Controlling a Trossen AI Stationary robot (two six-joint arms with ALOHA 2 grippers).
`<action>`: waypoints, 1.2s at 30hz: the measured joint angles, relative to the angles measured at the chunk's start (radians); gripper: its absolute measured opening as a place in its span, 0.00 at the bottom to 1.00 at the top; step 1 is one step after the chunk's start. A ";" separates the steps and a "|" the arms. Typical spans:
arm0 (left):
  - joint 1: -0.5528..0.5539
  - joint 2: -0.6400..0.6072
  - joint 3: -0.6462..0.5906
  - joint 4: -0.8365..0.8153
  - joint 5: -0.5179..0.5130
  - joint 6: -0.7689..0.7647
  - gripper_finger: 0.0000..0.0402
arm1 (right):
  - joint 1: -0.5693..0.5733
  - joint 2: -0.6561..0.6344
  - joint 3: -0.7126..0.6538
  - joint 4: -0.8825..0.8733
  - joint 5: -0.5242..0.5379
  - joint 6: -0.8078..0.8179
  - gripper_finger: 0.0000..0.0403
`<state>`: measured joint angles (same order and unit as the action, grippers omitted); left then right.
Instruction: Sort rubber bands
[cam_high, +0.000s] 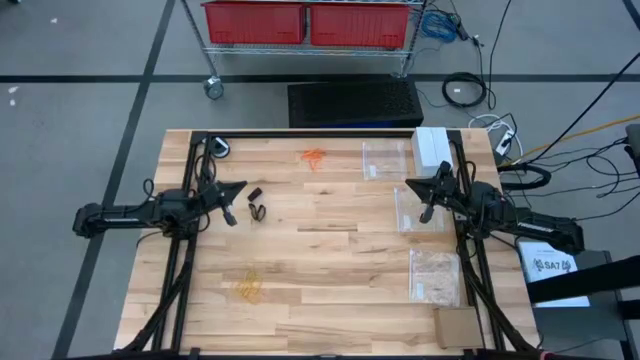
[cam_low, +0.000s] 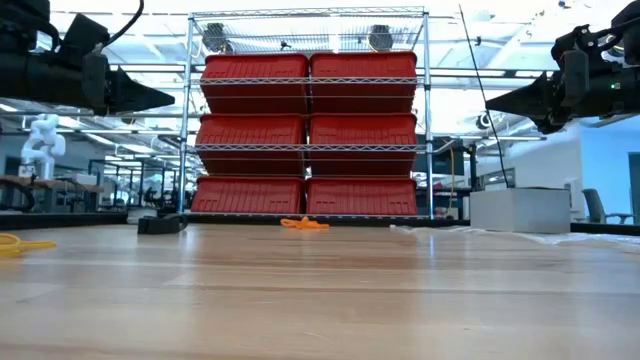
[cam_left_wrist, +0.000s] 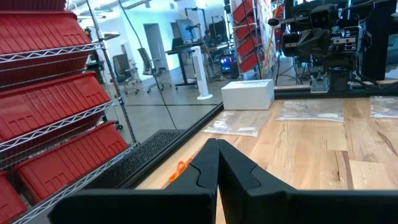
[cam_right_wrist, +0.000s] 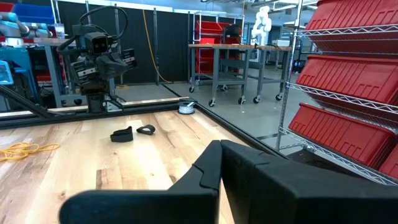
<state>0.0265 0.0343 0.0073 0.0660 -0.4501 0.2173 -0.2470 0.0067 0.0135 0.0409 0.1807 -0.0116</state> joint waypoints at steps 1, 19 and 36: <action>0.000 0.000 0.000 0.000 0.000 0.000 0.02 | 0.000 0.000 0.000 0.000 0.000 0.000 0.00; 0.003 0.000 0.000 0.010 -0.027 0.032 0.02 | 0.000 0.000 0.000 0.000 0.000 0.000 0.00; 0.013 0.000 0.000 0.150 -0.099 0.110 0.02 | 0.000 0.000 0.000 0.000 0.000 0.000 0.00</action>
<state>0.0399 0.0341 0.0073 0.2163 -0.5495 0.3273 -0.2468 0.0069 0.0137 0.0410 0.1810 -0.0116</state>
